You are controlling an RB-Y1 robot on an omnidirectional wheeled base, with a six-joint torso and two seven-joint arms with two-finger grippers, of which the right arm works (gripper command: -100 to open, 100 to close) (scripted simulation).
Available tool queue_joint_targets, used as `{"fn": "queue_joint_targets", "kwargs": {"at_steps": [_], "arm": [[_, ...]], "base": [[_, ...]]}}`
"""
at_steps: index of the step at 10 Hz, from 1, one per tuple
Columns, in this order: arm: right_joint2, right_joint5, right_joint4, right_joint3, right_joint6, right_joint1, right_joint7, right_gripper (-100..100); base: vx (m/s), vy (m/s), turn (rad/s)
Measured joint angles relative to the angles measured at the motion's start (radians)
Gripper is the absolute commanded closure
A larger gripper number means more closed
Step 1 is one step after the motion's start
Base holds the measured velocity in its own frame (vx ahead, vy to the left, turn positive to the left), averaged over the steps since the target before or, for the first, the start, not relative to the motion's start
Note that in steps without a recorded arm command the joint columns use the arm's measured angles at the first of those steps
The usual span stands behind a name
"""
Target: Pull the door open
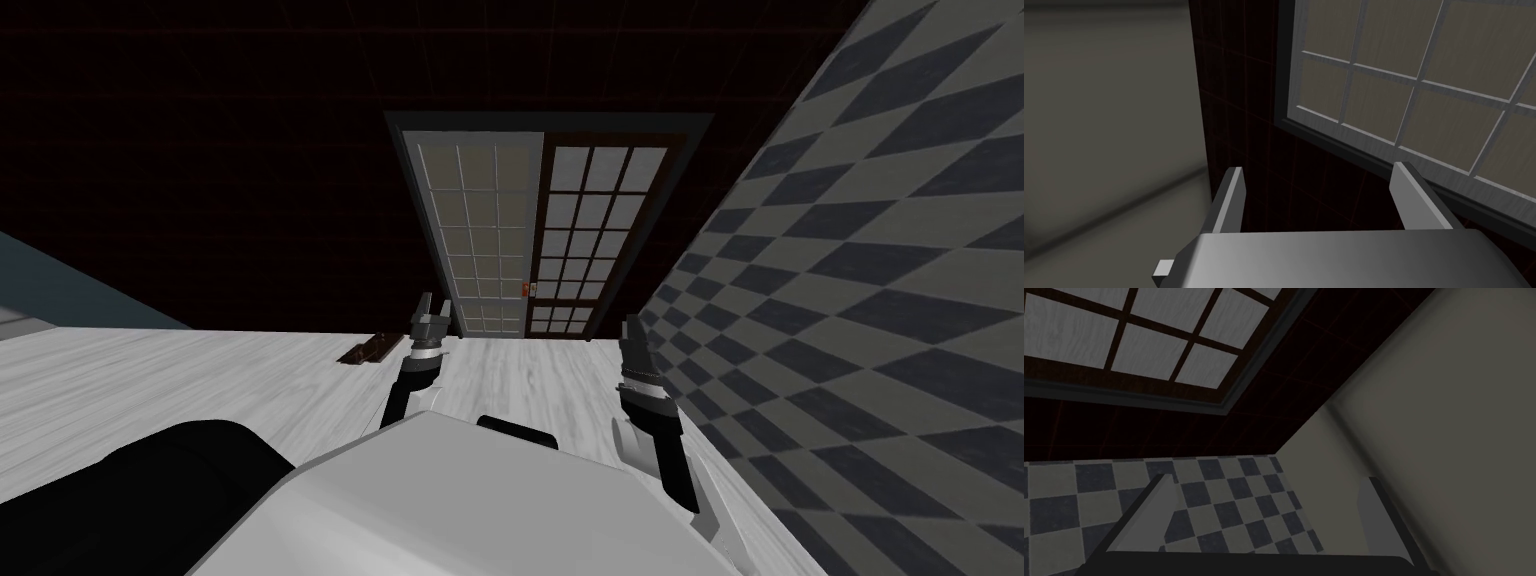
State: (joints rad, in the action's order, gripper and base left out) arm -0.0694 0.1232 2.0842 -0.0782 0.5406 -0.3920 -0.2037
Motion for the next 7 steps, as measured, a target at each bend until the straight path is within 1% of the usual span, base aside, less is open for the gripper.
{"fn": "queue_joint_targets", "kwargs": {"at_steps": [2,5,6,7], "arm": [[-0.002,0.015,-0.049,-0.008,0.016,0.014,-0.031,-100],[-0.009,0.036,-0.105,-0.022,0.027,0.03,-0.077,-100],[-0.009,0.046,-0.123,-0.025,0.031,0.034,-0.095,-100],[-0.01,0.054,-0.152,-0.03,0.037,0.047,-0.113,-100]], "base": [[0.085,0.027,0.01],[0.095,0.03,0.015],[0.092,0.039,0.014],[0.102,0.041,0.016]]}}
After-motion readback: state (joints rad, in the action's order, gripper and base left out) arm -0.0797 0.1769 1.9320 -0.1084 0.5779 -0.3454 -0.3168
